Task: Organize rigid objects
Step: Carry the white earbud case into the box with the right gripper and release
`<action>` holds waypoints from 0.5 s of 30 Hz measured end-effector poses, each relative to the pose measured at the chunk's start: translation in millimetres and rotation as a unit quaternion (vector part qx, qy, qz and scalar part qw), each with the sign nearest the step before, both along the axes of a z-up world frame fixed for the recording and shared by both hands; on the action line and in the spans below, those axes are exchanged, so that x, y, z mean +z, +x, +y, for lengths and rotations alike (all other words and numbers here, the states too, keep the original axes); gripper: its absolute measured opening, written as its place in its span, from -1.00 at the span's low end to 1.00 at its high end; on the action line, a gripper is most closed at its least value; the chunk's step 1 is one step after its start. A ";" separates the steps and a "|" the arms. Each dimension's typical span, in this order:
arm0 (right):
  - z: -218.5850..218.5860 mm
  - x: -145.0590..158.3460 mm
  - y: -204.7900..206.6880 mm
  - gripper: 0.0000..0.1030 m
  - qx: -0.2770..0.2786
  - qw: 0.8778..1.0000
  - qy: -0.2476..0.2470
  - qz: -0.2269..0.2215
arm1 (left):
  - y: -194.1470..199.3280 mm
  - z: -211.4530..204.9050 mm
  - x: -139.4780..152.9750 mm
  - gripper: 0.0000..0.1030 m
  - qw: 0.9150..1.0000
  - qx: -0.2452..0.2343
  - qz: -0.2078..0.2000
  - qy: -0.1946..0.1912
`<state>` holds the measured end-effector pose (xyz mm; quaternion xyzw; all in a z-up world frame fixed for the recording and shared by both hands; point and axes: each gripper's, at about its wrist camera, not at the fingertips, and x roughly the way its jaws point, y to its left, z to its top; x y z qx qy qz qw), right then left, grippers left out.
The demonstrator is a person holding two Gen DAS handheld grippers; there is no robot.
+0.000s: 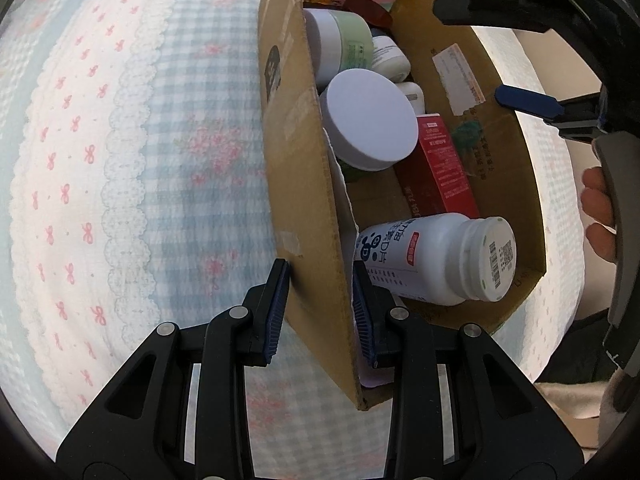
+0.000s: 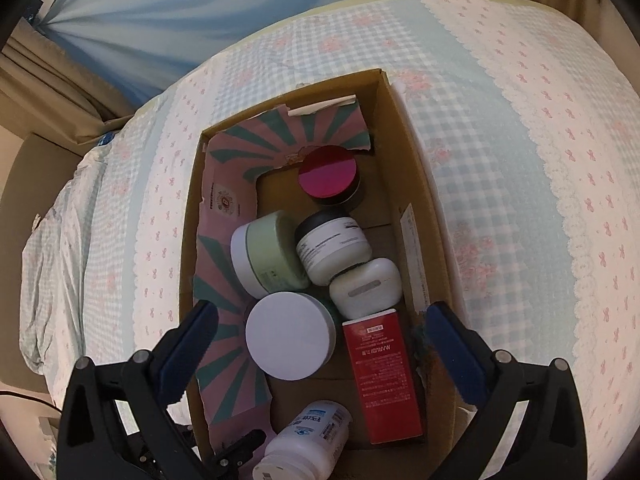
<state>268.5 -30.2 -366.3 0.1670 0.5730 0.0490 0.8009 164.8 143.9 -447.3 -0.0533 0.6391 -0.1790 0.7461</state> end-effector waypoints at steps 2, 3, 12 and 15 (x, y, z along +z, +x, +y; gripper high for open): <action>-1.9 1.9 -1.3 1.00 0.005 1.000 0.004 -0.001 | -1.5 -1.5 1.5 -0.46 1.000 0.003 -0.001 0.003; -2.8 2.9 -1.8 1.00 0.008 1.000 0.006 -0.002 | -2.3 -2.5 2.2 -0.46 1.000 0.005 -0.001 0.006; -22.7 38.8 -19.9 1.00 0.032 0.999 -0.001 -0.019 | -6.3 -5.6 41.1 -0.46 0.998 0.040 -0.030 0.042; -32.8 67.8 -33.4 1.00 0.042 0.998 -0.021 -0.030 | -10.9 -9.5 82.7 -0.46 0.995 0.059 -0.057 0.052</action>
